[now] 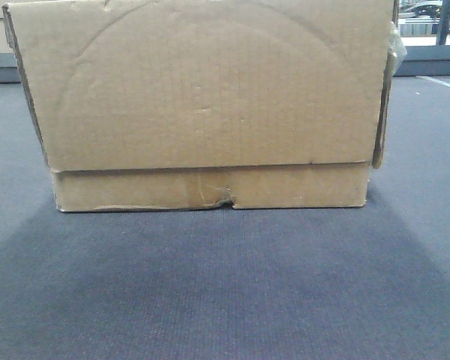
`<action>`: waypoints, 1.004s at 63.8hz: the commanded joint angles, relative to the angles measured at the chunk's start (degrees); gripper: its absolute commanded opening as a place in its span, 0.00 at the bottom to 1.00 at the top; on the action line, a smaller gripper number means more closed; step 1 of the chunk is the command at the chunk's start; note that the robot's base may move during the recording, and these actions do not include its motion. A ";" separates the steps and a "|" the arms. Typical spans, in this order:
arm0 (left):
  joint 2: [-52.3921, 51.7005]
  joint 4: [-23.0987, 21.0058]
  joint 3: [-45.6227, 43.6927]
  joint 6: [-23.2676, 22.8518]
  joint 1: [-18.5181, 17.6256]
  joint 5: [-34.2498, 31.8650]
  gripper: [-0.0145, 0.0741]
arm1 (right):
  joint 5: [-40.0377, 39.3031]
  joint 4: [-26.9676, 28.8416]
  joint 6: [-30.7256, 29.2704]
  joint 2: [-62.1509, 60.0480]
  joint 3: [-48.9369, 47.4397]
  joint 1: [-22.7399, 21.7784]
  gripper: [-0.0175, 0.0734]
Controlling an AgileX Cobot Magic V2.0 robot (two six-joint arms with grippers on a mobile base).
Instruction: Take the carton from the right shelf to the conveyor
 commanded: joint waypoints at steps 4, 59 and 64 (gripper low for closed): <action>-0.27 -0.50 -0.14 0.28 0.13 -1.36 0.17 | -1.31 -0.69 -0.57 -0.18 -0.02 0.01 0.11; -0.27 -0.50 -0.14 0.28 0.13 -1.36 0.17 | -12.80 5.91 -11.11 -8.53 22.45 -8.08 0.11; -0.27 -0.50 -0.14 0.28 0.13 -1.36 0.17 | -15.18 5.98 -10.97 -8.53 22.45 -7.94 0.11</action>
